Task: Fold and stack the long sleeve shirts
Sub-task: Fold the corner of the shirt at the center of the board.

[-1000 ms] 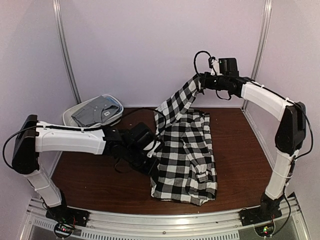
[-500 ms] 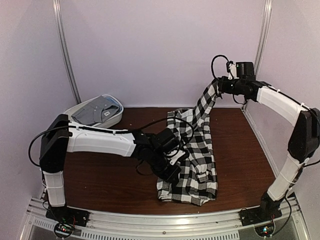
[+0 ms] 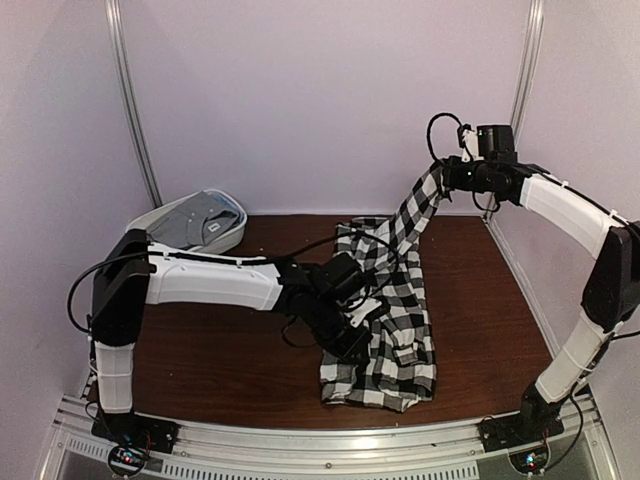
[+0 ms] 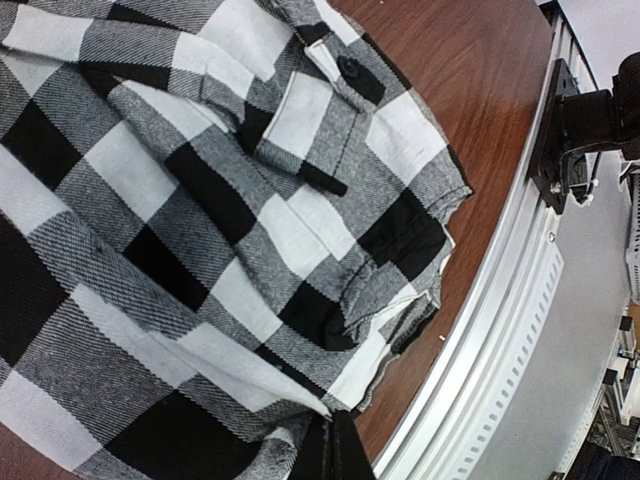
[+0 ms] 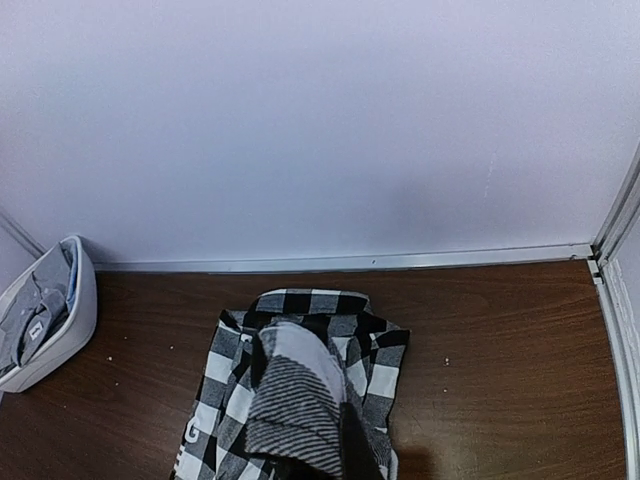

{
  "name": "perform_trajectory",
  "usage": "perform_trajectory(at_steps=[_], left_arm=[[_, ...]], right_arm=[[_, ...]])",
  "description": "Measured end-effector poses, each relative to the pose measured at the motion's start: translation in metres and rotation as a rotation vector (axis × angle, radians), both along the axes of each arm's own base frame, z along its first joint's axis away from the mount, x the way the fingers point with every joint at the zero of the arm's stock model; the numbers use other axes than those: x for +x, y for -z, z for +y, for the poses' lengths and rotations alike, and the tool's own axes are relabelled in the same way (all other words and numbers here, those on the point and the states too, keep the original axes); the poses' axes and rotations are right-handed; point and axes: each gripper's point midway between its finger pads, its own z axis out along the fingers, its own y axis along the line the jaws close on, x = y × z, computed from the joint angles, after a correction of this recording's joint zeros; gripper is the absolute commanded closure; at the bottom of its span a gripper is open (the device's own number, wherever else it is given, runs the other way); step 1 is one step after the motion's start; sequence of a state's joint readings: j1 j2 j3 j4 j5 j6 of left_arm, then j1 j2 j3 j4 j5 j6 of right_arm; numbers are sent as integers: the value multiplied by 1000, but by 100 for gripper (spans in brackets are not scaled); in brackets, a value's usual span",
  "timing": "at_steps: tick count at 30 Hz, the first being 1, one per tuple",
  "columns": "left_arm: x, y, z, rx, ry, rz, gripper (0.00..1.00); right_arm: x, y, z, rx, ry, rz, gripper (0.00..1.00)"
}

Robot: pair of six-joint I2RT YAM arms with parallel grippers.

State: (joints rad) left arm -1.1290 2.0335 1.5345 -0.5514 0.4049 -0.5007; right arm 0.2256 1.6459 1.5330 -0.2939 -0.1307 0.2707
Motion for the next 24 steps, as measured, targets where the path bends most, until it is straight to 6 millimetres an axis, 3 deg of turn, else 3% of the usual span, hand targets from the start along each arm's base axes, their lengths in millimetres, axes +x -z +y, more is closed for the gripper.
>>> perform_trajectory(at_steps=[12,24], left_arm=[[-8,27,-8,32,31,48,100],[-13,41,-11,45,48,84,100]], right_arm=[[-1,1,-1,-7,-1,6,100],[-9,-2,-5,-16,8,23,100]])
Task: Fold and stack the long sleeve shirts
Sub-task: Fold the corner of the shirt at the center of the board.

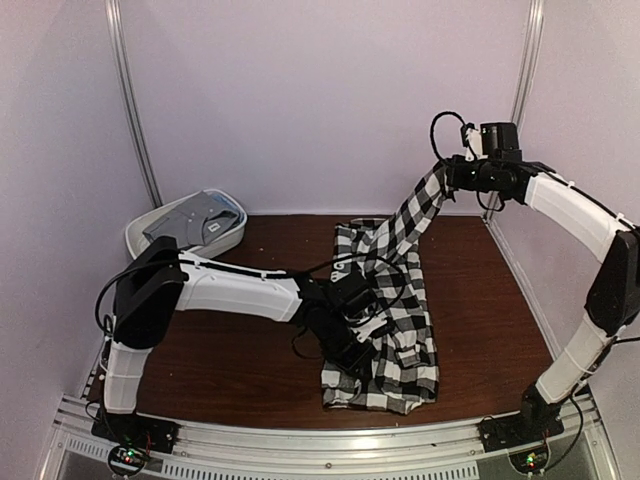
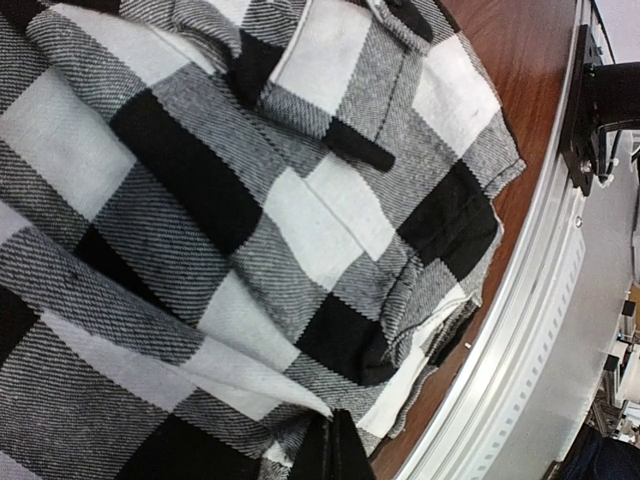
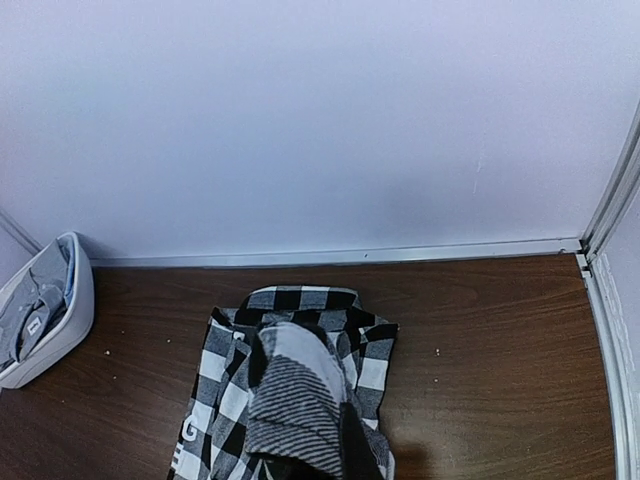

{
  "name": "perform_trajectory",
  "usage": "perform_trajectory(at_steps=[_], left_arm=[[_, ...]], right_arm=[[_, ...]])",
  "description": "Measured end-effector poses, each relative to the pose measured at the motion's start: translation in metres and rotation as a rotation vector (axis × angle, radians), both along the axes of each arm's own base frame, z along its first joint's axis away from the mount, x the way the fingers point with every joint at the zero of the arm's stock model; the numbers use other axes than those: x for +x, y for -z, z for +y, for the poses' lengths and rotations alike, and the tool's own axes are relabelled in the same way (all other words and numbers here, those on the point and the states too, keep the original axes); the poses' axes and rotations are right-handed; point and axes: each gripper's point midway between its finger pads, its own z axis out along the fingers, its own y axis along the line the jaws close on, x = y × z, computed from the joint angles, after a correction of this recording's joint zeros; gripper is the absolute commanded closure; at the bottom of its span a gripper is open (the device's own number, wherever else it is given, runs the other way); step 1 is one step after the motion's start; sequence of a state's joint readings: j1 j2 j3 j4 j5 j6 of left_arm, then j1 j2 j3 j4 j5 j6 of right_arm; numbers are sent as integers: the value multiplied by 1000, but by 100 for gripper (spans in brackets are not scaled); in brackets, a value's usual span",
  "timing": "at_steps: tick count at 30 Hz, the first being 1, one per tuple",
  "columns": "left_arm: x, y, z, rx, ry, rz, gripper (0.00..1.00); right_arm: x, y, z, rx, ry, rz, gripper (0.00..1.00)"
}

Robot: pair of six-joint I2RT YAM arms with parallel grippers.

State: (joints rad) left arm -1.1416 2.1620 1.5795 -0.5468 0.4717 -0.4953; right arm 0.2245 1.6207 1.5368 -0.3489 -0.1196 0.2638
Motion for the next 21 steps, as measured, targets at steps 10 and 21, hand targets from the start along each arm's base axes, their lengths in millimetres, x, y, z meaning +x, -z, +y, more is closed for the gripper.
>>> perform_trajectory(at_steps=[10,21], left_arm=[[-1,-1,-1,-5,4,6,100],[-5,-4,-3,-28,29,20,71]], right_arm=[[-7,-16,-7,-19,23,-34,100],[-8,-1,-10,-46,30,-3,100]])
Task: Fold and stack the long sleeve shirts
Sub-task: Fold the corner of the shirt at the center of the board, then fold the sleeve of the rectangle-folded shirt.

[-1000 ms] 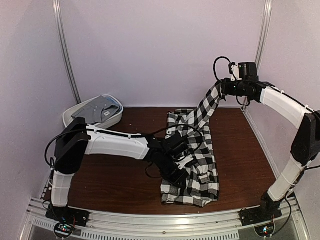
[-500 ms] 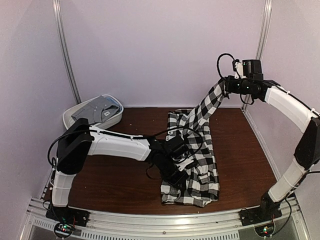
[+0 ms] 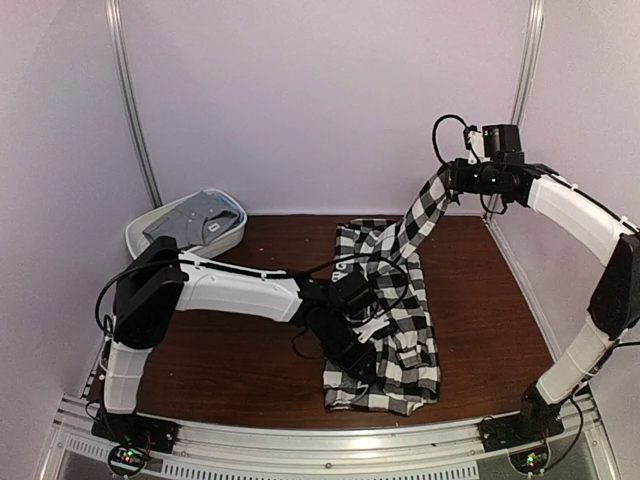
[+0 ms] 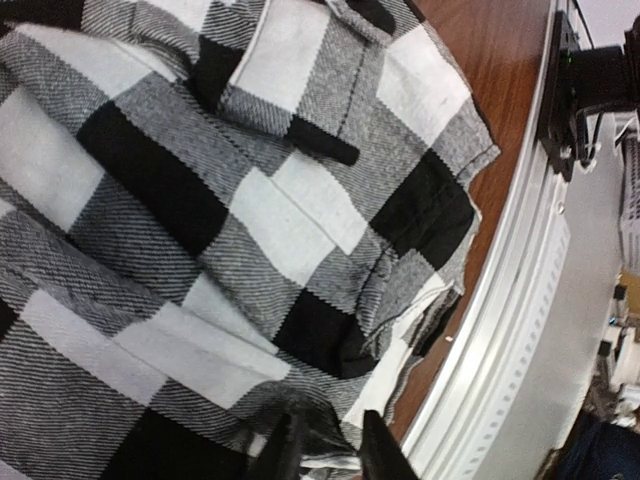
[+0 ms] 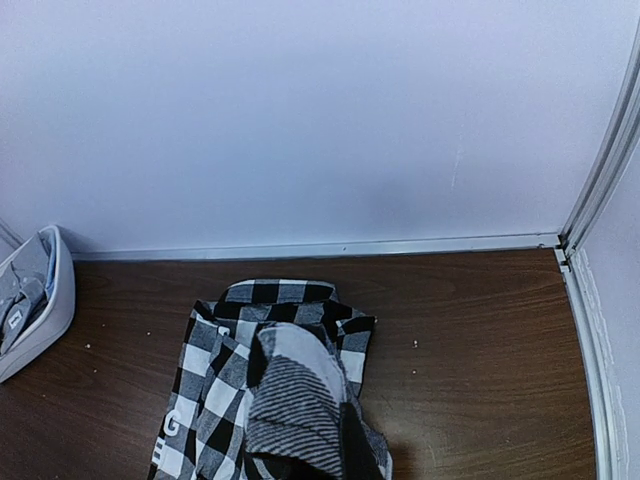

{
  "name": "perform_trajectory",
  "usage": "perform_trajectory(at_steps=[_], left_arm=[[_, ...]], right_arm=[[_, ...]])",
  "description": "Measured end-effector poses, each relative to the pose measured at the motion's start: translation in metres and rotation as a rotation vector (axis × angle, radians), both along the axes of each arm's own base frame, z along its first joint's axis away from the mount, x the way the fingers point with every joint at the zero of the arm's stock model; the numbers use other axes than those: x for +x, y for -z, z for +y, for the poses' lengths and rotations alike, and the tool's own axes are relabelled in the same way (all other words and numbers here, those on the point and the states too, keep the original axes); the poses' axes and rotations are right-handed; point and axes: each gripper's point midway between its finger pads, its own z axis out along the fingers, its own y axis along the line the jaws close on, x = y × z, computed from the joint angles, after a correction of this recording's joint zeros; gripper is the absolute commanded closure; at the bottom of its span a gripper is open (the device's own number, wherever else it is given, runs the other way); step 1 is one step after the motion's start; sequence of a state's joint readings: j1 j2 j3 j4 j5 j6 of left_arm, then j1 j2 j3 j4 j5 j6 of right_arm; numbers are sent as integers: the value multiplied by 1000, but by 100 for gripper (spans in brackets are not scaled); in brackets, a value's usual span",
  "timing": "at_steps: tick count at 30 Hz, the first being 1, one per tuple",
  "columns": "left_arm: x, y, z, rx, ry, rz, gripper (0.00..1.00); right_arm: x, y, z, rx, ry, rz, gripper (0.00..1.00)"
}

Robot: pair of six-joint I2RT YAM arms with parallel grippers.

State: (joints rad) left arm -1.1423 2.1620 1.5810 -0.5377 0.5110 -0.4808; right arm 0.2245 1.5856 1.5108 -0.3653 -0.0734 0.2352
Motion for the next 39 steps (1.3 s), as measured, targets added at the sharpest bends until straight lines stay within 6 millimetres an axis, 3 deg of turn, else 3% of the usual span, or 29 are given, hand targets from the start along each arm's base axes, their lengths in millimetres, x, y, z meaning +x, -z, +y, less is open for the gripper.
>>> perform_trajectory(at_steps=[3,9,12,15,18,22,27,30,34,39], left_arm=[[-3,-2,-2,-14,14,4,58],[-6,-15,-6,-49,28,6,50],[-6,-39,-9,-102,31,-4,50],[1,-77,-12,-192,20,-23,50],[23,-112,-10,-276,-26,-55,53],[82,-137,5,-343,-159,-97,60],[148,-129,27,-339,-326,-115,64],[174,-117,26,-328,-376,-111,66],[189,-96,17,-312,-398,-96,67],[192,-81,20,-282,-423,-76,67]], right_arm=[[-1,7,0,-4,-1,17,100],[-4,18,0,-7,-3,41,97],[-8,26,1,-5,-14,60,96],[-13,34,3,-2,-30,79,96],[-19,43,6,6,-53,99,97],[-29,59,10,15,-83,137,97],[-47,74,19,22,-120,172,97],[-60,75,29,29,-151,174,97],[-77,78,52,33,-213,178,98],[-101,103,91,28,-303,233,98]])
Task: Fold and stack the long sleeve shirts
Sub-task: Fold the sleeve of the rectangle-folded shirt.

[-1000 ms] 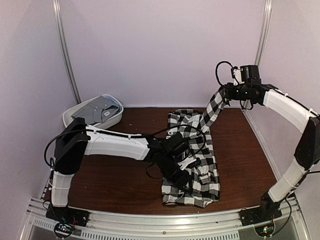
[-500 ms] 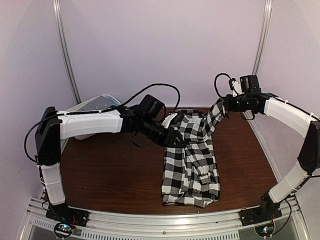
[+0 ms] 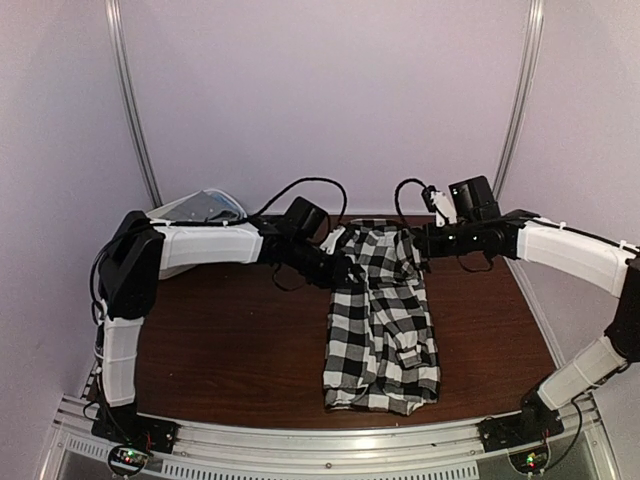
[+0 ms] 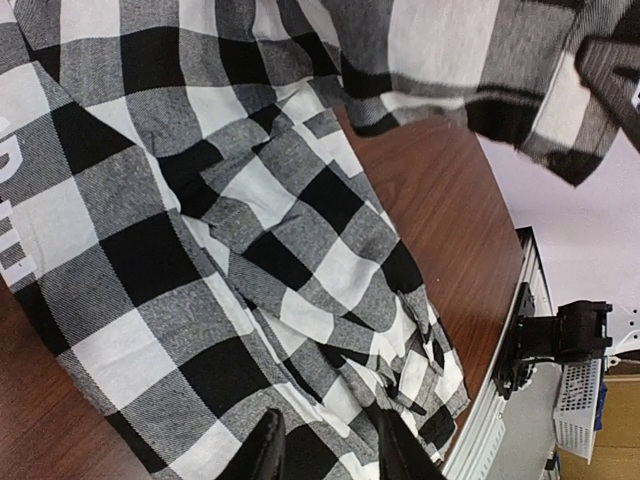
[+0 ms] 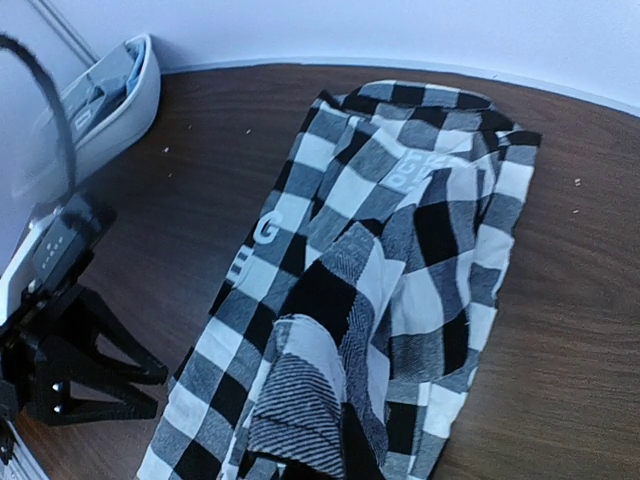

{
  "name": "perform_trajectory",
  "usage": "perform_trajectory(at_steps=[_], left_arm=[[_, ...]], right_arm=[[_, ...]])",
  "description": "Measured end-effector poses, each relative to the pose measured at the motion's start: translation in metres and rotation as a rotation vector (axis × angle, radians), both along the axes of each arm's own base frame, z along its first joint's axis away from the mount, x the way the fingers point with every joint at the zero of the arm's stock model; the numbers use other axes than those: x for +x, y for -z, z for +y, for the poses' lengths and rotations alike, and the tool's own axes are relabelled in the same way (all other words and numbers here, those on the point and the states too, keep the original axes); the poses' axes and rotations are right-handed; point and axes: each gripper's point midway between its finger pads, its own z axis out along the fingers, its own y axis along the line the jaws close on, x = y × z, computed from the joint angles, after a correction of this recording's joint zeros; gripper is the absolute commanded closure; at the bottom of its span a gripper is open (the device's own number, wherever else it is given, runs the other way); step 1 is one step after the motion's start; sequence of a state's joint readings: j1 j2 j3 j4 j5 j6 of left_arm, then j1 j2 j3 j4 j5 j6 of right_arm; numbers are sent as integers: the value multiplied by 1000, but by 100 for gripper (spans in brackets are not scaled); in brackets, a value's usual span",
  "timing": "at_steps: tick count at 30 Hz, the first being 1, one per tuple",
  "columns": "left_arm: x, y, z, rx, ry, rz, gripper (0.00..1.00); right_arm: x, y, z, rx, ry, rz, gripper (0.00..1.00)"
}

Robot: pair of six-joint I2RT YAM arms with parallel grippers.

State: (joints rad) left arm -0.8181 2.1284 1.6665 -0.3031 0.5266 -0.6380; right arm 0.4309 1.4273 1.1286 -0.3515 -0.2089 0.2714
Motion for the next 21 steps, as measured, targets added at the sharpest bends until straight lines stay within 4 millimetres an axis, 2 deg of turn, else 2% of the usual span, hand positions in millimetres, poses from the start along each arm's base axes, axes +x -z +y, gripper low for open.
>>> perform_trajectory(at_steps=[6,11,15,21], left_arm=[[1,22,25,47,-59,26,67],[-3,30,48,84,-103,38,67],[-7,23,58,85,-118,22,67],[-7,10,60,64,-122,-3,67]], right_arm=[[-32,43,57,-25,-130,90,99],[-58,81,91,-69,-212,171,98],[-75,100,104,-116,-248,211,98],[-92,106,112,-144,-269,233,97]])
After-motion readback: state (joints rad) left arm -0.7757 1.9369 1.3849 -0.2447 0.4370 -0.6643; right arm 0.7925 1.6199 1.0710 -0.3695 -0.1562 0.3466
